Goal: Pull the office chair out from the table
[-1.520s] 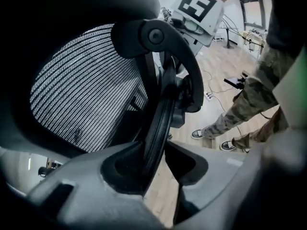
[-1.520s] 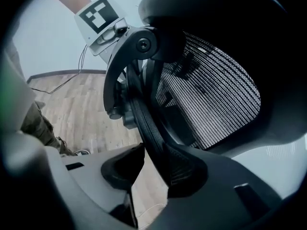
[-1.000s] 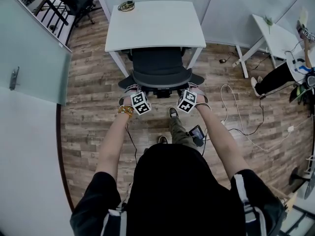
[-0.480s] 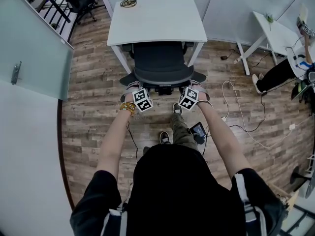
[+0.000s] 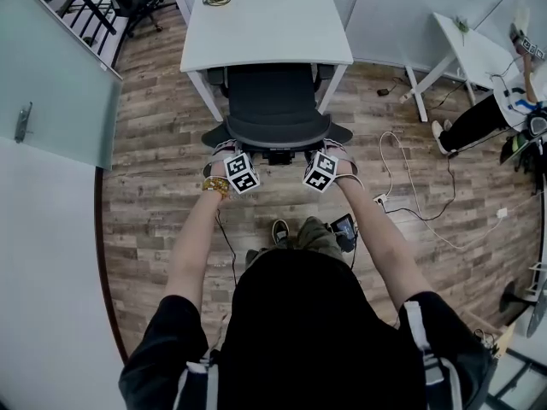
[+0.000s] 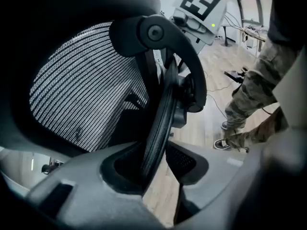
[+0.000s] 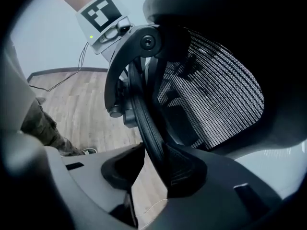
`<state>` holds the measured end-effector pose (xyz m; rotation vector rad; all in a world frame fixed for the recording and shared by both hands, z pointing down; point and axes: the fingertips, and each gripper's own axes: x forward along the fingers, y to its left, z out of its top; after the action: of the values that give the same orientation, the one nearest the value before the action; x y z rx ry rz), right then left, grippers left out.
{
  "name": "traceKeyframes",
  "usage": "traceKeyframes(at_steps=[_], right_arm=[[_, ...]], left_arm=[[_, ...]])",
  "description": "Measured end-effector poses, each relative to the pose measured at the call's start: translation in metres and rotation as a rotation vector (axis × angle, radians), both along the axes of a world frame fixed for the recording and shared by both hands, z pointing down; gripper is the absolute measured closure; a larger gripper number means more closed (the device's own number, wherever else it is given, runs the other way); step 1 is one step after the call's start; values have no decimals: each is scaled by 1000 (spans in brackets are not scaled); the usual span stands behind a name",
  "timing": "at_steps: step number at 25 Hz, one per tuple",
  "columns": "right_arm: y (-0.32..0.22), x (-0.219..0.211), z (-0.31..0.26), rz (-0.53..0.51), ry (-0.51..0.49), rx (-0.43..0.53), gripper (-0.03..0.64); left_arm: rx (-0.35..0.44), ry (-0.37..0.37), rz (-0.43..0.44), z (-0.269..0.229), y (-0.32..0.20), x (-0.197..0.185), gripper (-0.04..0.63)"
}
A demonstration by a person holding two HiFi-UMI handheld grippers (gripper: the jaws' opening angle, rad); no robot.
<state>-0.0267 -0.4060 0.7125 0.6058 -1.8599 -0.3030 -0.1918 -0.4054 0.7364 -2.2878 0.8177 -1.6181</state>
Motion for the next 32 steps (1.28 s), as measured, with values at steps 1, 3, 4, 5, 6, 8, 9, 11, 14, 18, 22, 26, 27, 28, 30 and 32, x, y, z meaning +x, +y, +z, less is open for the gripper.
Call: traceKeyframes(at_steps=[1, 3, 4, 5, 6, 8, 9, 11, 14, 18, 22, 26, 27, 28, 30, 32], right_arm=[[3, 0, 1, -3, -3, 4, 495], [6, 1, 2, -4, -5, 10, 495], [7, 1, 2, -3, -4, 9, 495], [8, 0, 2, -2, -3, 6, 495], [9, 0, 2, -2, -1, 2, 495], [12, 2, 2, -4, 4, -7, 495], [14, 4, 3, -7, 5, -10, 495], [19, 7, 3, -11, 6, -13, 495], [28, 15, 5, -8, 11, -11, 495], [32, 24, 2, -24, 16, -19, 495], [43, 34, 4, -29, 22, -27, 494], [51, 37, 2, -38, 17, -27, 494], [55, 36, 2, -44, 16, -28, 495], [60, 36, 2, -47, 14, -27, 495], [70, 39, 4, -48, 8, -15, 494], [74, 45, 4, -43, 2, -2, 492]], left_arm=[[1, -1, 0, 0, 2, 0, 430], [3, -2, 0, 1, 5, 1, 428], [1, -2, -3, 2, 5, 0, 428], [-3, 1, -7, 3, 7, 0, 429], [-8, 5, -11, 5, 9, 1, 429], [-22, 5, -17, 5, 14, 3, 430], [-28, 1, -19, 5, 16, 5, 430], [-35, -4, -25, 5, 22, 7, 430], [-38, 1, -27, 7, 35, 16, 433], [-17, 4, -37, 4, 43, 28, 435], [-27, 2, -51, 5, 55, 38, 437], [-18, -15, -54, 4, 62, 39, 439], [-25, -14, -52, 3, 67, 39, 440], [-33, -12, -51, 3, 72, 40, 439], [-42, -11, -50, 5, 83, 43, 440], [-37, -15, -58, 6, 88, 48, 443]])
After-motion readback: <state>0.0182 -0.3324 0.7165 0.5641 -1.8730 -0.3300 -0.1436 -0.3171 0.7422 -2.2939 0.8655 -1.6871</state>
